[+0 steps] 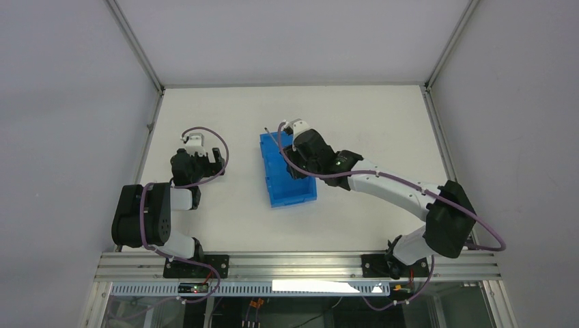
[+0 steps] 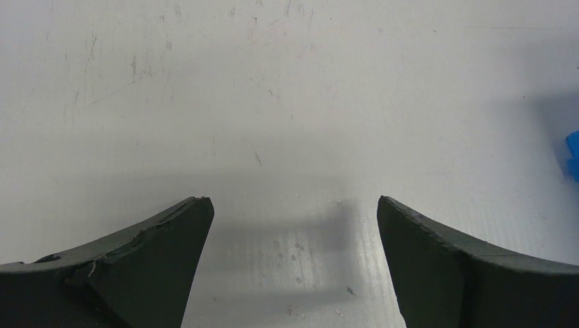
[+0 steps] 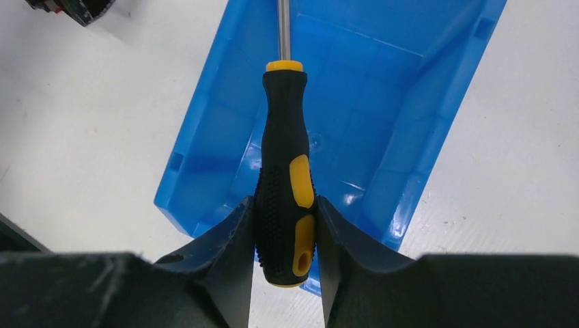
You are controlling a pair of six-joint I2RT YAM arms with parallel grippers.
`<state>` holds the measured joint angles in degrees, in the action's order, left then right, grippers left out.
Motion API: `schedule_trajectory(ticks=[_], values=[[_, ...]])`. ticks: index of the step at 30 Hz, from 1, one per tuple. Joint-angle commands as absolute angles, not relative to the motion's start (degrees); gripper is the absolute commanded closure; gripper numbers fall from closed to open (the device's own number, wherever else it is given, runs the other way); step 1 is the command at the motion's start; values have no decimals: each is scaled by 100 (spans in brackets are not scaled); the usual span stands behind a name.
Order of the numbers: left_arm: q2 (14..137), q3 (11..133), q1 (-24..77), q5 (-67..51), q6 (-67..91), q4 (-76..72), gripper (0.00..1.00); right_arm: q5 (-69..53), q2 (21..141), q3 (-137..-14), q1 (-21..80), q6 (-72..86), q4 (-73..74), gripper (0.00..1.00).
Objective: Put the screwdriver in the bin
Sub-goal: Place the screwdriver in the bin.
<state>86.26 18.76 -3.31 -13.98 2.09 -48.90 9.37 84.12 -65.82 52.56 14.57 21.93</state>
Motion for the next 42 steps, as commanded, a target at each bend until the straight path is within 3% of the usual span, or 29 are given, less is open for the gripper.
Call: schedule_trajectory(ticks=[1, 11, 20, 26, 33, 36, 38, 42], values=[[8647, 1987, -272, -1384, 141, -5054, 1, 1133, 8542, -6399, 5304, 1447, 1456, 98], [8646, 1986, -272, -1389, 141, -5049, 1, 1084, 9155, -6541, 5347, 1228, 1694, 83], [8644, 1986, -272, -1389, 141, -5054, 1, 1388, 9224, -6789, 5506, 1081, 2135, 55], [8648, 1989, -268, -1388, 141, -5054, 1, 1409, 9017, -6864, 5528, 1085, 2233, 44], [8648, 1987, -273, -1389, 141, -5054, 1, 1484, 8883, -7196, 5528, 1175, 2525, 41], [8646, 1986, -272, -1393, 141, -5054, 1, 1562, 8815, -7381, 5529, 1204, 2676, 15], [8646, 1986, -272, -1389, 141, -5054, 1, 1569, 8781, -7517, 5528, 1194, 2754, 2], [8648, 1992, -272, -1389, 142, -5054, 1, 1630, 8770, -7862, 5528, 1173, 3002, 1]])
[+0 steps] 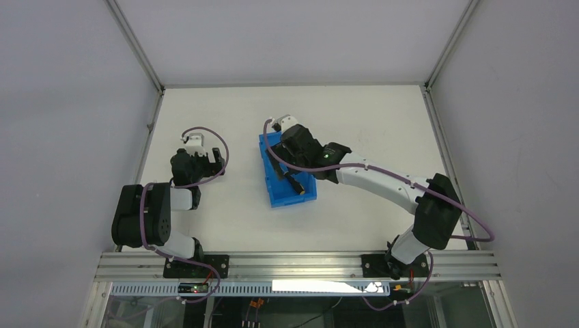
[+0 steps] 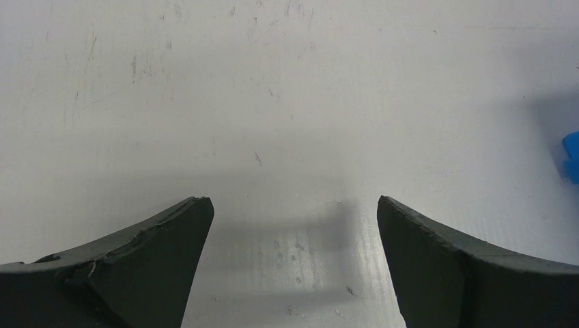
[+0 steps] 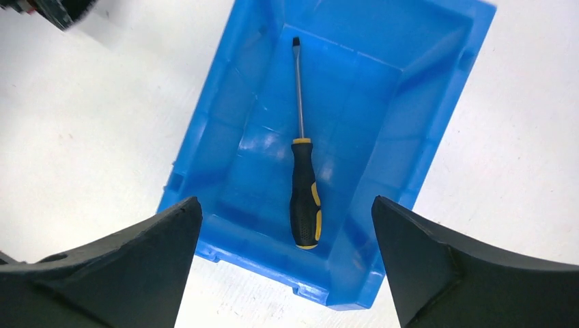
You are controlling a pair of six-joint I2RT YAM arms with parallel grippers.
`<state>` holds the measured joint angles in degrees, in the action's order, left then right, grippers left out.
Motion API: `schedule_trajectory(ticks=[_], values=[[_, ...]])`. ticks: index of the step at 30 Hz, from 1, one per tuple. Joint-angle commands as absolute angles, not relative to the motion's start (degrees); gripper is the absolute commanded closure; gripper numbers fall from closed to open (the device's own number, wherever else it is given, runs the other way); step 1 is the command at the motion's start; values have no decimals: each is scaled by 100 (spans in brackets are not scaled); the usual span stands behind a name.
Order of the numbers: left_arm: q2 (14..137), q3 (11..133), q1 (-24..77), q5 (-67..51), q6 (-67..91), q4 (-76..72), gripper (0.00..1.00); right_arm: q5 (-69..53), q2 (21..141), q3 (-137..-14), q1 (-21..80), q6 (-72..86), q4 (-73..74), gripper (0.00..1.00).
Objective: Put the screwdriver in the bin
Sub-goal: Place the screwdriver in the bin, then reset both arms
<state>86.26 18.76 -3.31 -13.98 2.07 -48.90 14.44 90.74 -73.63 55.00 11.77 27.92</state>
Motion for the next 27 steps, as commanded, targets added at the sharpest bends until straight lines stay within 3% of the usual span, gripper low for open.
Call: schedule_trajectory(ticks=[1, 16, 27], values=[[8648, 1987, -269, -1389, 143, -5054, 1, 1642, 8776, -7927, 5528, 1161, 3045, 1], [8648, 1986, -274, -1390, 141, -5054, 1, 2158, 9526, -10231, 5481, 628, 4228, 1], [8648, 1987, -269, -1389, 141, -5054, 1, 1983, 9737, -11210, 4984, 258, 4593, 1]])
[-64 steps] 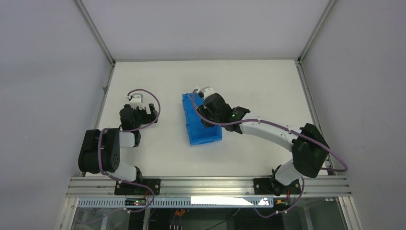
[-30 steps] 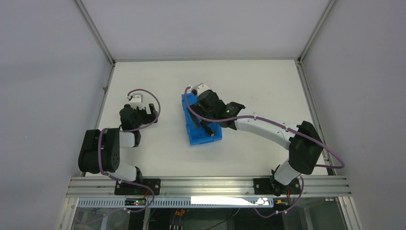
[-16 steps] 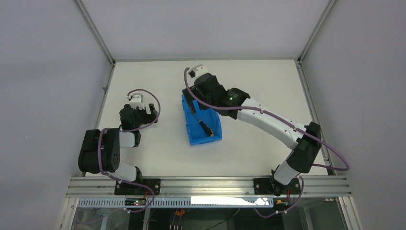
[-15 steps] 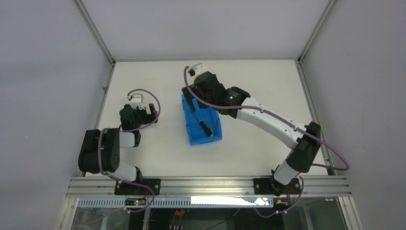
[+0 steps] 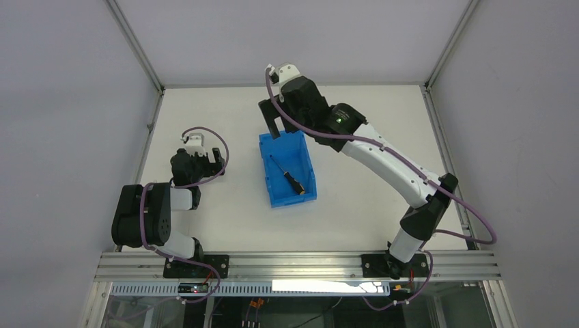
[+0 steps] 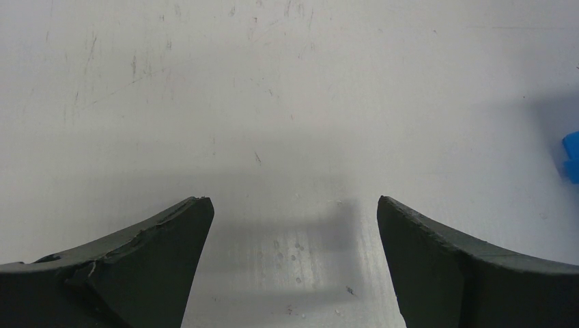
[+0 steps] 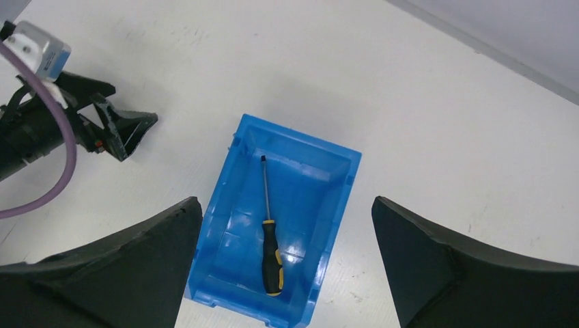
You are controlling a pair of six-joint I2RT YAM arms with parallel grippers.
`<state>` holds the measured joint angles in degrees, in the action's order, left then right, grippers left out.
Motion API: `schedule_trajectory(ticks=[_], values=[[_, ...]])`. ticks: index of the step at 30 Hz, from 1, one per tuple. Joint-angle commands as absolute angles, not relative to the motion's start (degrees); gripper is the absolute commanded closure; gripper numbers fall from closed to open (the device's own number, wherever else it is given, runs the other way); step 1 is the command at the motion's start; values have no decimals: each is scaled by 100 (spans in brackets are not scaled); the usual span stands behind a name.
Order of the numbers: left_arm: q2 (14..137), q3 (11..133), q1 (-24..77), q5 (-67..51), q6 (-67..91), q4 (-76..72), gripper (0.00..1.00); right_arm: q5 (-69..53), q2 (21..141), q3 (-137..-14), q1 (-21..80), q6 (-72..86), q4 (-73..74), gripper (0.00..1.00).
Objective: Put the screwdriver in the bin
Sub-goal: Reset both arms
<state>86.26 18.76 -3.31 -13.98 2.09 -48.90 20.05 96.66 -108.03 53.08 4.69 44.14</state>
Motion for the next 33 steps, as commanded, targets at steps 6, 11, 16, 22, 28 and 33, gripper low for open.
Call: schedule_trajectory(ticks=[6, 11, 16, 22, 28, 33], values=[[8648, 1986, -272, -1390, 141, -5049, 1, 1607, 9656, -11086, 4041, 233, 4623, 1], [8648, 1985, -272, -1389, 141, -5054, 1, 1356, 9481, -10815, 3145, 190, 4617, 1], [8648, 1987, -272, -1389, 143, -5054, 1, 1007, 9233, -10535, 2284, 218, 4544, 1], [8648, 1986, -268, -1389, 141, -5054, 1, 640, 9112, -10386, 1302, 368, 4437, 1], [8648, 1986, -272, -1389, 141, -5052, 1, 284, 9213, -10309, 593, 362, 4457, 1], [8648, 1986, -272, -1389, 141, -5054, 1, 106, 9302, -10244, 241, 367, 4447, 1]])
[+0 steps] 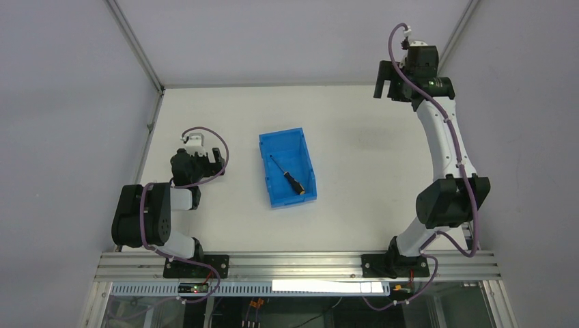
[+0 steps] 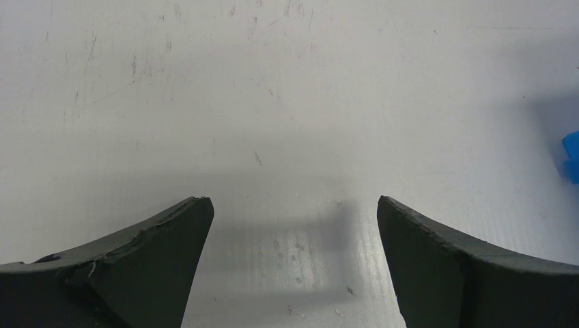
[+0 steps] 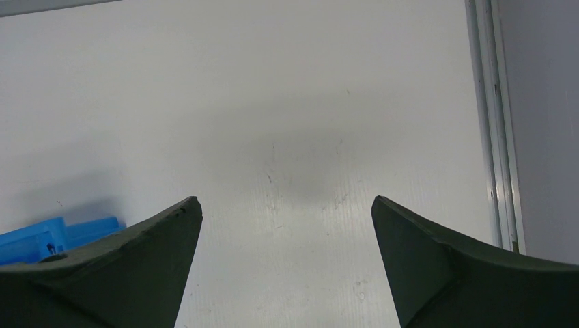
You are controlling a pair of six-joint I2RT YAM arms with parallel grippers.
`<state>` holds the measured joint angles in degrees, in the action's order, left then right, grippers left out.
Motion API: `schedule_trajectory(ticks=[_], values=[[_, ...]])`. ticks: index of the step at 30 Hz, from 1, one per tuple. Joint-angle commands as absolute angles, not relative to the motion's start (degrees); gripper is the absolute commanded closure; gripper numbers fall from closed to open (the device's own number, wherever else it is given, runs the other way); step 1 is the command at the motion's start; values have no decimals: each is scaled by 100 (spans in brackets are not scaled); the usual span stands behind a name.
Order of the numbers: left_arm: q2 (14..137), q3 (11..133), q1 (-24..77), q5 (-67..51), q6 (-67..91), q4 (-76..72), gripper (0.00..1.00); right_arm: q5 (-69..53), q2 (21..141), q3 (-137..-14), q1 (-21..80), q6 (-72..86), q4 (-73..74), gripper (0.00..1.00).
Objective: Put the screwdriver in the bin
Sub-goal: Reset both arms
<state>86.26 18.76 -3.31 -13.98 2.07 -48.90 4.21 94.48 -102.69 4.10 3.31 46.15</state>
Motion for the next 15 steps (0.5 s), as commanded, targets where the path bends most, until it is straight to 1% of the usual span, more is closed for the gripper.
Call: schedule_trajectory(ticks=[1, 15], values=[[8648, 1986, -272, -1389, 141, -5054, 1, 107, 9311, -10227, 210, 370, 4441, 1], [8648, 1986, -267, -1389, 141, -5054, 1, 104, 9138, -10009, 185, 283, 4209, 1]])
